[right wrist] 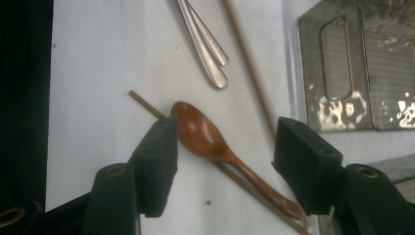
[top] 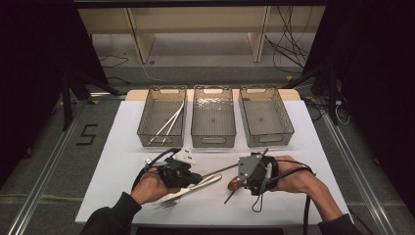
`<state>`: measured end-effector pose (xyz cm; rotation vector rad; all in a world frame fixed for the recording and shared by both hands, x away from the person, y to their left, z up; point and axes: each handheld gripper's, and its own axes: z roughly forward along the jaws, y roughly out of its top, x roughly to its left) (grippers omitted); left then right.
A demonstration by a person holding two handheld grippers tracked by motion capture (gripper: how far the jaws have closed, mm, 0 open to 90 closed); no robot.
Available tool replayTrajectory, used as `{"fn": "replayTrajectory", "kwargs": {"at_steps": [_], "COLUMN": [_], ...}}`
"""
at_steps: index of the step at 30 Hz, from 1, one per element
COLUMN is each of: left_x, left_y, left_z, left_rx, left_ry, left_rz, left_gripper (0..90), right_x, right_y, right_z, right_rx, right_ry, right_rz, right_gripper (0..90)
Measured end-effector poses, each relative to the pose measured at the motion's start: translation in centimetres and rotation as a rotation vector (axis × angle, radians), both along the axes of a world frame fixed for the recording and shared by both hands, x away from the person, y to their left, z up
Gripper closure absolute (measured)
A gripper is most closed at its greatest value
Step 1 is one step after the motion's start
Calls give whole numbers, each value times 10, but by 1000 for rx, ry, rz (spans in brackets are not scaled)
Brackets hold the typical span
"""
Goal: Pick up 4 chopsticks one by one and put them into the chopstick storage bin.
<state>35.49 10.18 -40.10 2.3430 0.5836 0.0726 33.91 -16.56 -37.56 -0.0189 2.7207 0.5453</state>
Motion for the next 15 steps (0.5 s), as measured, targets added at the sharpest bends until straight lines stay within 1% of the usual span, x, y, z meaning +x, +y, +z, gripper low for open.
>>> {"fn": "replayTrajectory", "kwargs": {"at_steps": [1, 3, 4, 5, 9, 12, 15], "left_x": [2, 5, 6, 7, 13, 15, 18], "left_y": [4, 11, 14, 16, 24, 30, 36], "left_z": [1, 3, 3, 3, 2, 5, 7], "left_rx": [-4, -22, -30, -43, -55, -61, -68], "left_ry": [-6, -9, -17, -18, -24, -39, -52], "left_rz": [14, 48, 64, 83, 132, 162, 194], "left_gripper": [856, 856, 856, 856, 856, 856, 856], "right_x": [1, 2, 2, 3, 9, 14, 16], "right_y": [-3, -11, -14, -17, -27, -34, -39], "right_z": [-1, -4, -6, -8, -19, -24, -28], "right_rx": [0, 18, 27, 25, 19, 41, 59], "right_ry": [4, 24, 32, 38, 68, 87, 94], "right_rz": [-7, -37, -52, -61, -93, -120, -152], "right_gripper": [390, 369, 358, 346, 321, 303, 286]}}
